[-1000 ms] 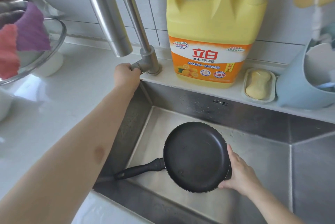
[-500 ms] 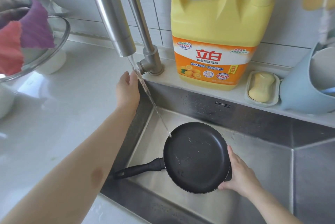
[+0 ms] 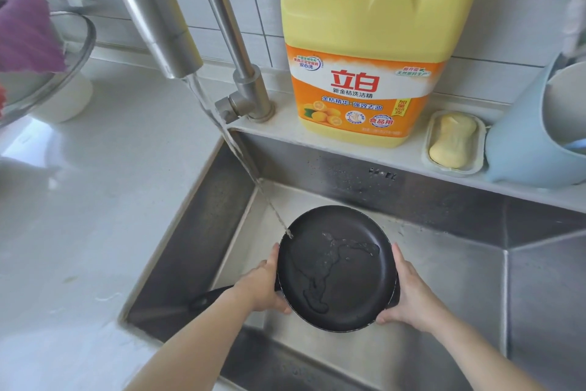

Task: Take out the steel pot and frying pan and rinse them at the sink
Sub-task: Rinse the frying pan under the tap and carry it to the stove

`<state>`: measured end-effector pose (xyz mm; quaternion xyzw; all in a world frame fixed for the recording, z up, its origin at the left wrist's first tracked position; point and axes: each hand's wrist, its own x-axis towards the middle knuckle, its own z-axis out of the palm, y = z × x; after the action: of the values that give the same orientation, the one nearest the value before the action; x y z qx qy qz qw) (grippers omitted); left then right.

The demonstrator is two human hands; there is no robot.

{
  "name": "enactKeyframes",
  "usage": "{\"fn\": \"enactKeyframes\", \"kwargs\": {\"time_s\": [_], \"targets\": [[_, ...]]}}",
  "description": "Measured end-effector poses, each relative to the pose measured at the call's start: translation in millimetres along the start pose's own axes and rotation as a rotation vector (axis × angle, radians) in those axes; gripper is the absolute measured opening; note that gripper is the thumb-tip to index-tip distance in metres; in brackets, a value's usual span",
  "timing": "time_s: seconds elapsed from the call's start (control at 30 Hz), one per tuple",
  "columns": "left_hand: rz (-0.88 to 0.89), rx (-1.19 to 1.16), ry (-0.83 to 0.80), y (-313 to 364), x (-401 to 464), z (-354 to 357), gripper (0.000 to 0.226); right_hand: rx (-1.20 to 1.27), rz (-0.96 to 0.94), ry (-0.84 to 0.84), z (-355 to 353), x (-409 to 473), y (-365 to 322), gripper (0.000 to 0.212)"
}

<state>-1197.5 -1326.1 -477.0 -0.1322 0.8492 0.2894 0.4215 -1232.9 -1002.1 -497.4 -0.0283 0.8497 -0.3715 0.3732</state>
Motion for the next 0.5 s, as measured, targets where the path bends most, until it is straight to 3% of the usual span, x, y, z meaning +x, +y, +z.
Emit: {"fn": "enactKeyframes", "kwargs": {"time_s": [0.33, 0.5], "targets": [[0.079, -0.057, 0.051, 3, -5, -4, 0.147, 0.046, -0.018, 0.002, 0, -2, -1, 0.154], [0.069, 0.059, 0.087, 22, -20, -26, 0.142, 0.127, -0.076, 0.042, -14, -13, -6, 0.154]]}}
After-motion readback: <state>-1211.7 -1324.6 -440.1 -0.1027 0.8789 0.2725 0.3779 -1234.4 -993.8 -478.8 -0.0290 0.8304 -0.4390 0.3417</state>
